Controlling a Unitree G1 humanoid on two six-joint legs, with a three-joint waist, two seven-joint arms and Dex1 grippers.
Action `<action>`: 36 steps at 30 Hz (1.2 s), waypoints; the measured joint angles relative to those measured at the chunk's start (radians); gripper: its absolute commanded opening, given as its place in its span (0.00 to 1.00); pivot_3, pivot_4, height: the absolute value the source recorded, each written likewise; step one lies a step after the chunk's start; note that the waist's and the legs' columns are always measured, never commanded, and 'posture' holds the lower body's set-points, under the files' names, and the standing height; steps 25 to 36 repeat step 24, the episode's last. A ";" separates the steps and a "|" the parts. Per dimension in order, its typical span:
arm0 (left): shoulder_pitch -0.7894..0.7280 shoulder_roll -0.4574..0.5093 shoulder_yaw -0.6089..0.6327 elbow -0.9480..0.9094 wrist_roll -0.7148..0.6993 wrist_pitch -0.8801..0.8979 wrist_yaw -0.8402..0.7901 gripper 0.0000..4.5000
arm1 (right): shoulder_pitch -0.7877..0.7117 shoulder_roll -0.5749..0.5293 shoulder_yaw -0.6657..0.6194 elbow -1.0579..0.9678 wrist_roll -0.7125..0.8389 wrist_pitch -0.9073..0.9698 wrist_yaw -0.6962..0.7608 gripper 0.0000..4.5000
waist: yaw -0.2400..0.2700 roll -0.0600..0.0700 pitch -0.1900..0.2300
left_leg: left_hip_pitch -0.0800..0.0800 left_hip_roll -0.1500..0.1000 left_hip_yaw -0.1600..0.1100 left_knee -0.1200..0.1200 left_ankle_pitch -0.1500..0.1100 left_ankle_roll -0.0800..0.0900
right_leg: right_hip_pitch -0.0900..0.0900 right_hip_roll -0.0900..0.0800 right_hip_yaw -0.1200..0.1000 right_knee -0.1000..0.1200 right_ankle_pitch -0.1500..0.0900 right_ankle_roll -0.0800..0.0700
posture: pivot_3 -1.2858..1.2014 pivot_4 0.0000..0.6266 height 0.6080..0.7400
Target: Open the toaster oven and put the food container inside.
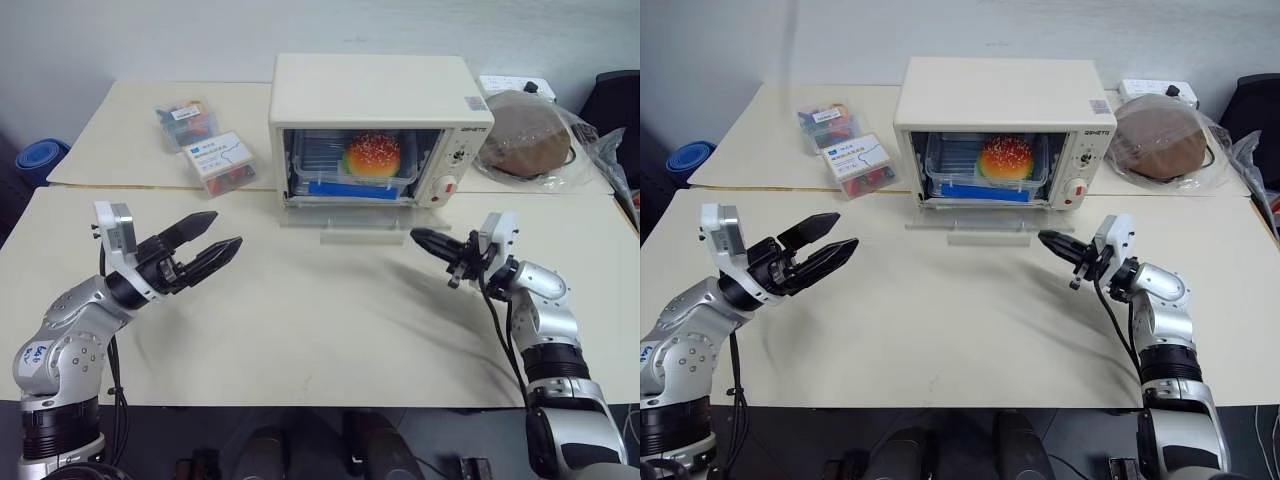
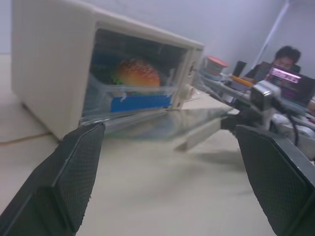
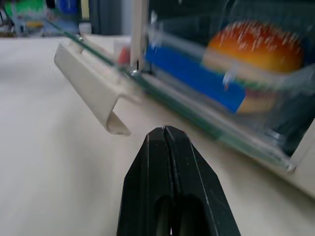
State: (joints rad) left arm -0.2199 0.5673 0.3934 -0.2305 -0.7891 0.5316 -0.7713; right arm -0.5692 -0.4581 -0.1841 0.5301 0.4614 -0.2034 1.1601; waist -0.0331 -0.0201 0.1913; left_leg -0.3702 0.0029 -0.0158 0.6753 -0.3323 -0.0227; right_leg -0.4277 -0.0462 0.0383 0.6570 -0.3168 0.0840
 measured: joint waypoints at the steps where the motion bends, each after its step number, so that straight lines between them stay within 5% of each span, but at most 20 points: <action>1: 0.000 -0.001 -0.002 0.000 0.028 -0.032 0.009 1.00 | -0.019 0.015 -0.018 -0.016 0.026 0.012 -0.016 0.00 | 0.000 0.000 0.000 | 0.000 0.000 0.000 0.000 0.000 0.000 | 0.000 0.000 0.000 0.000 0.000 0.000 | 0.52 0.24 1.00; 6: 0.024 0.007 -0.015 0.005 0.141 -0.164 -0.002 1.00 | -0.075 0.020 -0.047 -0.116 0.103 0.094 -0.042 0.00 | 0.005 0.000 0.000 | 0.000 0.000 -0.001 -0.001 0.000 -0.001 | 0.000 0.000 -0.001 -0.001 0.000 0.000 | 0.52 0.24 1.00; 9: 0.049 0.042 -0.020 0.018 0.190 -0.223 -0.035 1.00 | -0.051 -0.012 -0.047 -0.159 0.120 0.165 -0.034 0.13 | 0.009 0.000 0.000 | -0.002 0.000 -0.001 -0.001 0.000 0.000 | 0.000 -0.001 -0.001 -0.002 0.000 0.000 | 0.52 0.24 1.00; 15: 0.184 0.104 -0.020 0.056 0.280 -0.377 -0.156 1.00 | 0.159 -0.146 -0.016 -0.341 0.113 0.221 0.116 0.56 | 0.007 0.000 0.000 | -0.001 0.000 0.000 -0.006 -0.003 0.005 | 0.000 -0.002 -0.001 -0.005 0.000 0.000 | 0.52 0.24 1.00; 21: 0.322 0.115 0.008 0.141 0.349 -0.524 -0.200 1.00 | 0.335 -0.223 0.020 -0.345 0.034 0.064 0.283 1.00 | 0.002 0.000 0.000 | 0.003 0.000 0.001 -0.007 -0.002 0.006 | 0.001 -0.001 0.001 -0.004 0.000 0.000 | 0.52 0.24 1.00; 36: 0.366 0.116 0.025 0.167 0.364 -0.561 -0.206 1.00 | 0.385 -0.224 0.018 -0.333 0.027 0.015 0.293 1.00 | 0.005 0.000 0.000 | 0.003 0.000 0.001 -0.007 -0.002 0.006 | 0.001 -0.002 0.001 -0.004 0.000 0.000 | 0.52 0.24 1.00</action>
